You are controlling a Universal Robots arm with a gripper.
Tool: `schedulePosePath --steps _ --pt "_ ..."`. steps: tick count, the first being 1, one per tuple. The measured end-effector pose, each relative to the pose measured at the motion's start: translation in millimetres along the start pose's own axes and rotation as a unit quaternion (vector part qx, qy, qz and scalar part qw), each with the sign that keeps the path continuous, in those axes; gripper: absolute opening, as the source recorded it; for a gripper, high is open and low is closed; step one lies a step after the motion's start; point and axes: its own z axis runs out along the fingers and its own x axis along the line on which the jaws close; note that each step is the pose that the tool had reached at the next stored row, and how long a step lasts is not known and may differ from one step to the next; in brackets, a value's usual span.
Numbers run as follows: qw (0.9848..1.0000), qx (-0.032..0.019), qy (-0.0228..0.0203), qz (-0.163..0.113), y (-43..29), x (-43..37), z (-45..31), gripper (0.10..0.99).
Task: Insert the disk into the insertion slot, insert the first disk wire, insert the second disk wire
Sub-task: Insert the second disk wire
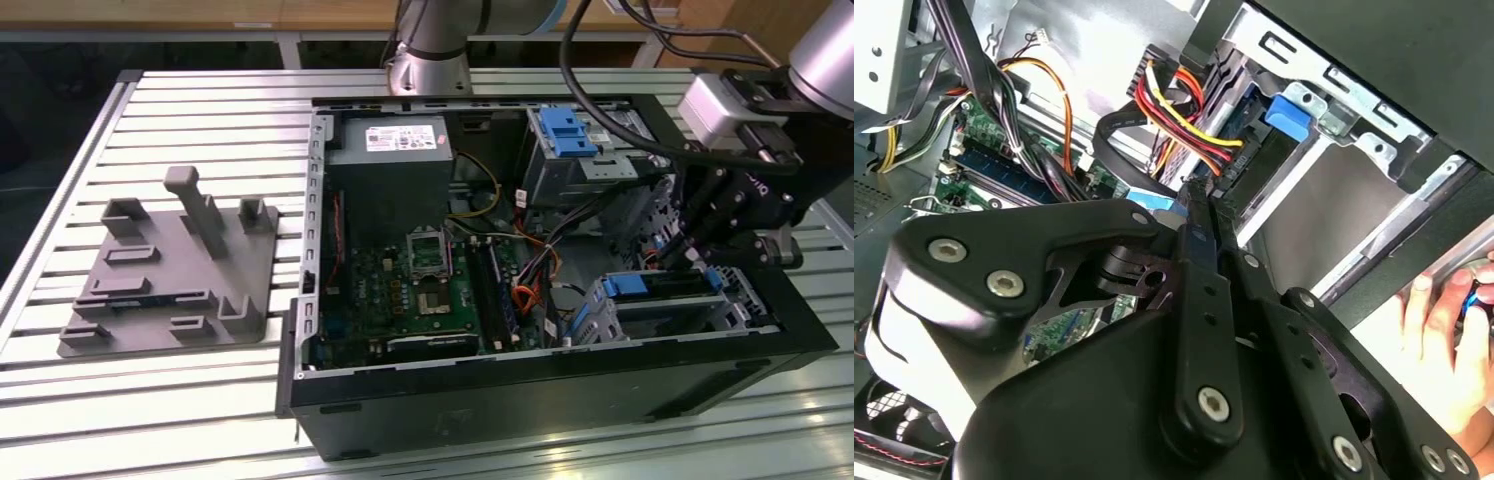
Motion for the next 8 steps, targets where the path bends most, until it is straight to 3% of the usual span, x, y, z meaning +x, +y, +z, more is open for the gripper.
schedulePosePath --steps 8 --pt "1.0000 -0.0004 -0.0002 0.002 -1.8 3.4 0.7 0.141"
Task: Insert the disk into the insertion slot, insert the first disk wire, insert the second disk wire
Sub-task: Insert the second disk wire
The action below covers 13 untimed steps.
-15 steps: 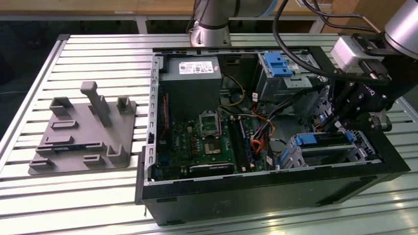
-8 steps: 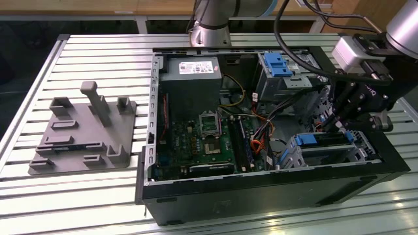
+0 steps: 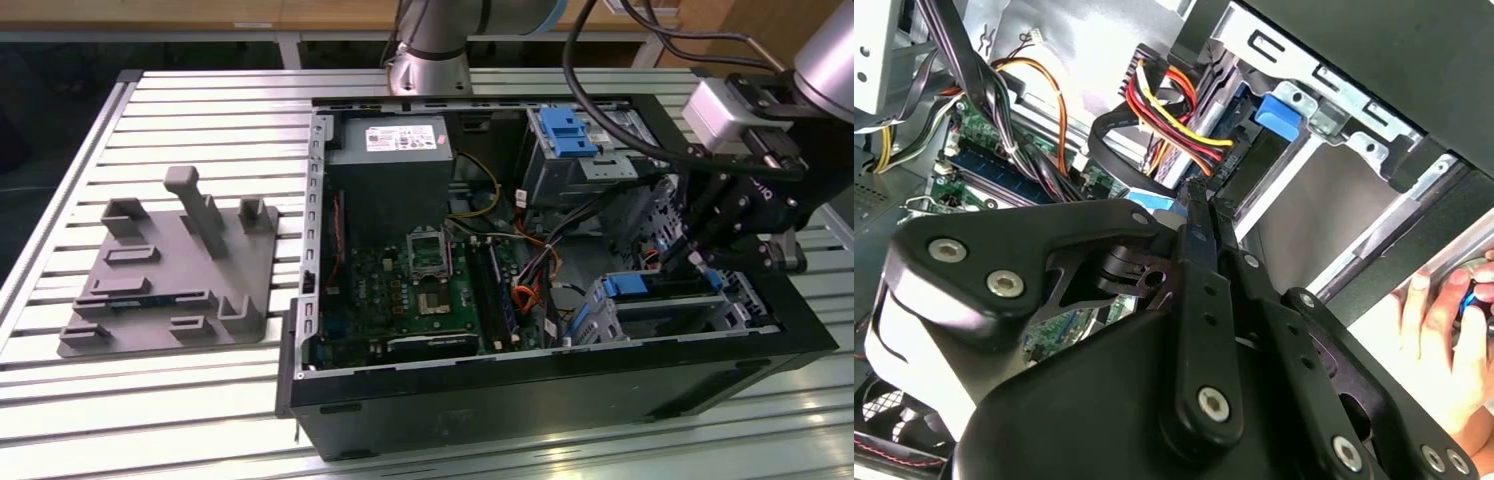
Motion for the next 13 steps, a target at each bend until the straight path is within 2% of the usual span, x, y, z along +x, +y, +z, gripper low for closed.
schedulePosePath --steps 13 --pt "0.9999 -0.0007 -0.0008 0.011 -2.1 0.7 3.1 0.141"
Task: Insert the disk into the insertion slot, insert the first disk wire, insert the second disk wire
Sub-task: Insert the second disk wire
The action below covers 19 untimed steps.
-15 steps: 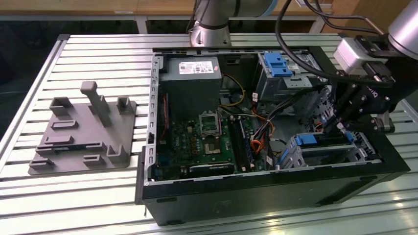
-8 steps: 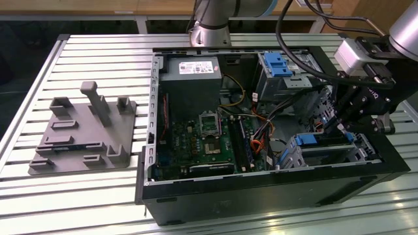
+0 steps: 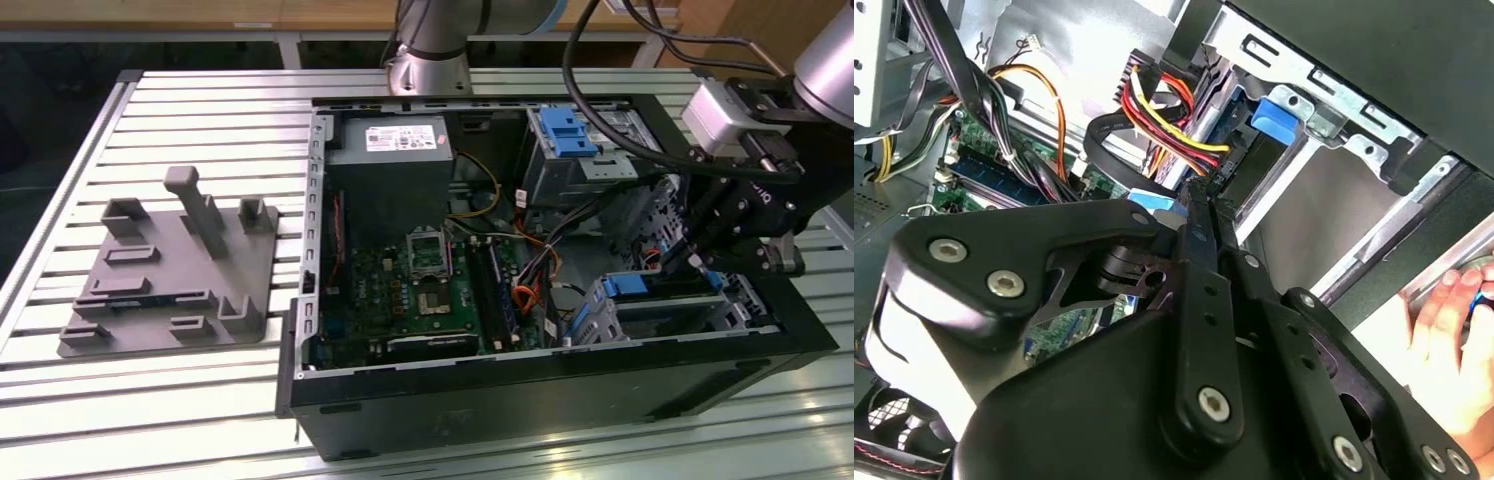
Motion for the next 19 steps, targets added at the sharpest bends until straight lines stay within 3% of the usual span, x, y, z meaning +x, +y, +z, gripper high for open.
schedulePosePath --steps 19 --pt "1.0000 -0.0012 -0.0007 0.010 -2.4 1.7 3.1 0.141"
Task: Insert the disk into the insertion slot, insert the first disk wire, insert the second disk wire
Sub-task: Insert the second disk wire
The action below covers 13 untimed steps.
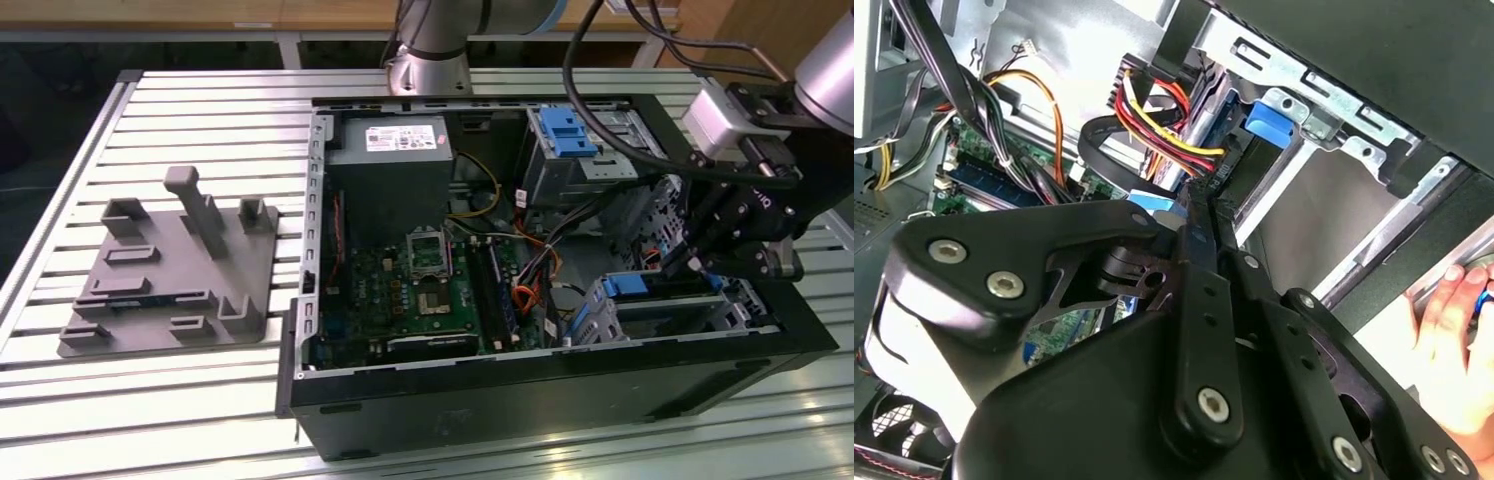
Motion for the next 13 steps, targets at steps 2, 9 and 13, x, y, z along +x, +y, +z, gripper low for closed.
schedulePosePath --steps 2,9,13 --pt "1.0000 0.0000 0.0000 0.000 -0.1 0.1 0.3 0.141" --pt "1.0000 -0.0001 0.0000 0.000 -0.1 0.1 1.1 0.141" --pt "1.0000 -0.0001 0.0000 0.000 -0.1 0.1 1.1 0.141"
